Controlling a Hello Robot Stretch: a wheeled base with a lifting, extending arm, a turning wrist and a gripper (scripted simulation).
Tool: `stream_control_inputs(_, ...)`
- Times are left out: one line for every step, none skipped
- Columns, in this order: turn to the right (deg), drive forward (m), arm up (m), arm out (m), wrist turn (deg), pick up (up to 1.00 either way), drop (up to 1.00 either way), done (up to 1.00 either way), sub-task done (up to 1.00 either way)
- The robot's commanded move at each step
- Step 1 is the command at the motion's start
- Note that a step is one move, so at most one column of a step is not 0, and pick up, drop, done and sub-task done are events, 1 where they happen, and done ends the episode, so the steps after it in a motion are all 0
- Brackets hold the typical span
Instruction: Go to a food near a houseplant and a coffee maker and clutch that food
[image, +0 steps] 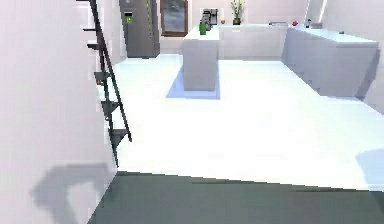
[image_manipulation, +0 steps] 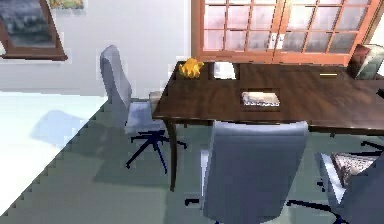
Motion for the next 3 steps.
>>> stream_control_inputs(0.0, 0.10, 0.00, 0.00, 0.0, 0.00, 0.00, 0.00, 0.00)
stream_control_inputs(15.0, 0.00, 0.00, 0.00, 0.0, 0.00, 0.00, 0.00, 0.00)
stream_control_inputs(0.0, 1.00, 0.00, 0.00, 0.0, 0.00, 0.00, 0.00, 0.00)
